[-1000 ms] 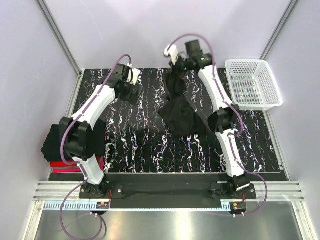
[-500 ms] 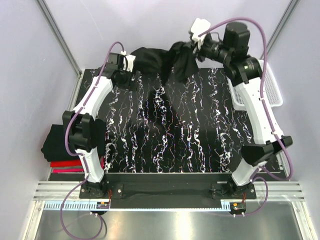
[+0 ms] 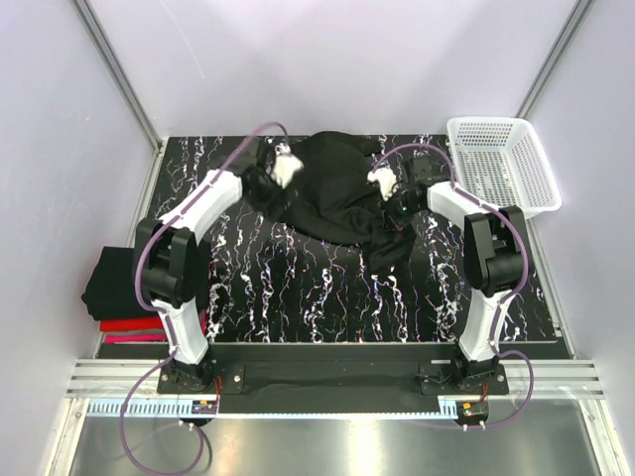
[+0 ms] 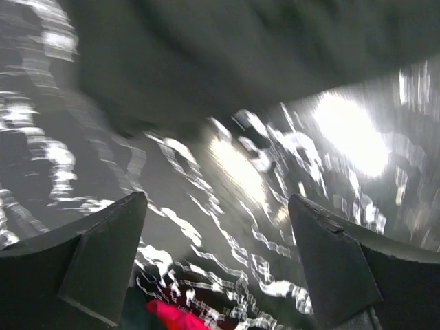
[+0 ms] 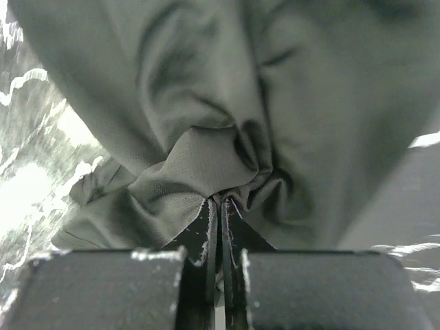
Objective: Fold and stack the t-shirts
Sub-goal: Flatten the tshirt out
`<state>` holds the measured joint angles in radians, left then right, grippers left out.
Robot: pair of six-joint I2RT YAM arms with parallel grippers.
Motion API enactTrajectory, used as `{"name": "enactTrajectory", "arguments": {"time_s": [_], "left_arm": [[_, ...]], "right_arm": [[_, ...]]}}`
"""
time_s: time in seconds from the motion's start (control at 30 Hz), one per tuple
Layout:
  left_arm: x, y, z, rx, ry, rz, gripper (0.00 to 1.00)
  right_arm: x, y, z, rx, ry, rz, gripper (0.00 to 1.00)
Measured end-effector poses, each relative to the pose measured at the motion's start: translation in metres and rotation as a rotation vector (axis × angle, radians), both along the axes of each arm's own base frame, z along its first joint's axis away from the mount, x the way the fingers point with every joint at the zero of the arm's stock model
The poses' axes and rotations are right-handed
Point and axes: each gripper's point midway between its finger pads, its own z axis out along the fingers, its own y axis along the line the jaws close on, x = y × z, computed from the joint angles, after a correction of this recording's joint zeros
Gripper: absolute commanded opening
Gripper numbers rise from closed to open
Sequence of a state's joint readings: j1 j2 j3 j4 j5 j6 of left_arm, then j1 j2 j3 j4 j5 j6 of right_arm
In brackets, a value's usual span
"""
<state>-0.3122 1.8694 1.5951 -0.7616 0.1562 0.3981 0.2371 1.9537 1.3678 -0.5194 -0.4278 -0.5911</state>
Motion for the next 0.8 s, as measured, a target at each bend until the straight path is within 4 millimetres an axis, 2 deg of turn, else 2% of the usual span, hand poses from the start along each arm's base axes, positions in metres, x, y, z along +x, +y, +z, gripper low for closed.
{"name": "enactTrajectory", "arguments": {"time_s": [0.1,0.2,0.33,0.4,0.5,0.57,0.67,0.7,0.8], "left_arm": [[-0.035,-0.007,-0.032,0.09,0.067,-0.164,0.87],[-0.048,-0.013,-0.049,0.151,0.087,-0.267,0.87],[-0.026,-0.009,-0.067,0.228,0.057,-0.302,0.86],[-0.01,-0.005,-0.08,0.266,0.045,-0.3,0.86],[0.003,0.001,-0.095,0.311,0.034,-0.293,0.86],[0.016,0.005,-0.089,0.33,0.0,-0.273,0.86],[0.038,0.009,-0.076,0.339,-0.06,-0.221,0.86],[0.044,0.011,-0.072,0.337,-0.074,-0.2,0.87],[0.06,0.026,-0.058,0.299,-0.103,-0.088,0.88]], "right_arm": [[0.021,-0.006,0.017,0.017,-0.049,-0.046,0.0],[0.044,-0.008,0.039,0.035,-0.121,-0.078,0.0],[0.059,-0.008,0.056,0.055,-0.169,-0.101,0.0],[0.061,-0.01,0.056,0.057,-0.17,-0.109,0.0],[0.061,-0.013,0.056,0.056,-0.168,-0.116,0.0],[0.062,-0.014,0.056,0.05,-0.17,-0.121,0.0],[0.064,-0.023,0.053,0.004,-0.178,-0.148,0.45],[0.066,-0.028,0.051,-0.022,-0.185,-0.159,0.63],[0.07,-0.037,0.052,-0.079,-0.216,-0.153,0.66]]}}
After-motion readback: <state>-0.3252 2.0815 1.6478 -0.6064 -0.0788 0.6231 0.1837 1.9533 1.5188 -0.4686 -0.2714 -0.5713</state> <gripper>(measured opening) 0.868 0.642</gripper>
